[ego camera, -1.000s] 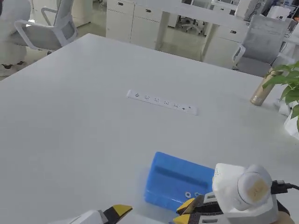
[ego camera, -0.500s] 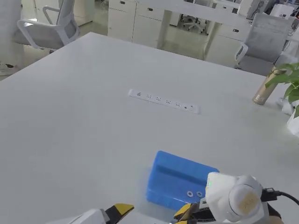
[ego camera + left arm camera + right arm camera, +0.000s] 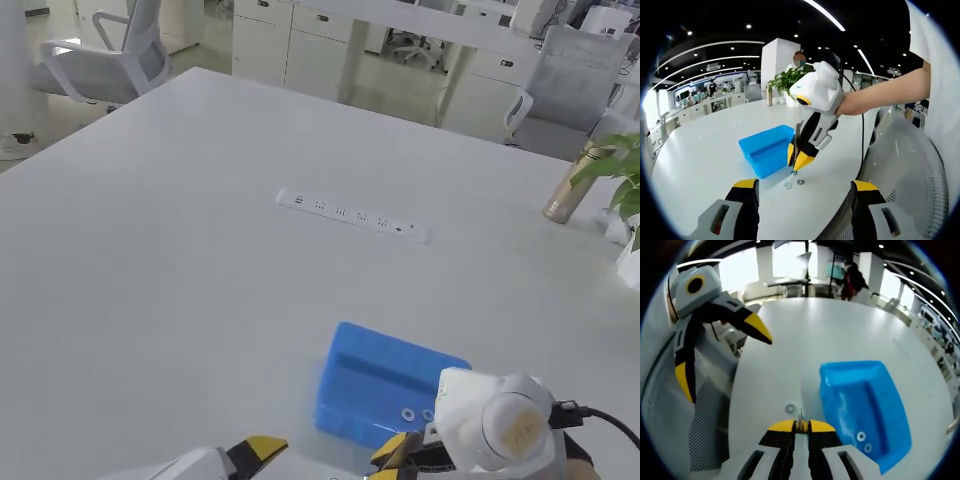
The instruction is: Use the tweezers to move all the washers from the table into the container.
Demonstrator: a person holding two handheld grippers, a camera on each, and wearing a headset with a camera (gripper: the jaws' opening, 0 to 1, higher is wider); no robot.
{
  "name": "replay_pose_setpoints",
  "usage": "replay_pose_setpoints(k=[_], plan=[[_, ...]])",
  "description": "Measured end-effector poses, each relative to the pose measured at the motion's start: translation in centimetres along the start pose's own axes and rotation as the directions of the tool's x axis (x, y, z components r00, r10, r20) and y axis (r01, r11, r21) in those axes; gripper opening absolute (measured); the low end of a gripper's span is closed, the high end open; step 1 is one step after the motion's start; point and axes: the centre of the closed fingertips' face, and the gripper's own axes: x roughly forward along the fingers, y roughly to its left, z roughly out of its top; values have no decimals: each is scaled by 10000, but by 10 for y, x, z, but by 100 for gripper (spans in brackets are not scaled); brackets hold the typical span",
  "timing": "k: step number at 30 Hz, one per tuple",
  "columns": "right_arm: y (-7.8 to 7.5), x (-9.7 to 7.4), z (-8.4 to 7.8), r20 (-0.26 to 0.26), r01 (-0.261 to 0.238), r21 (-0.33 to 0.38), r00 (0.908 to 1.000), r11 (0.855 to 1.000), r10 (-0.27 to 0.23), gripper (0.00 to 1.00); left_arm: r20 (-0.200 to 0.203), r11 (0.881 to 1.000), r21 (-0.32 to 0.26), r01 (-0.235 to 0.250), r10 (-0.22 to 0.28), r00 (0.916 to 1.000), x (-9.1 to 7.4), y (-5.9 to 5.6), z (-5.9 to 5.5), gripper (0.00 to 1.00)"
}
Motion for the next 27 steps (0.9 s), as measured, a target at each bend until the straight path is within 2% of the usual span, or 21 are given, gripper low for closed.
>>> replay_pose_setpoints(k=[9,27], plan=[[4,2,1,-2,-214,42,9998,9998,214,6,-11,10000,-10,37,-37,10000,0,-1,0,75],[5,5,0,40,-111,254,9999,9996,110,5,-50,10000,15,88,-88,9999,0,-2,-1,75]])
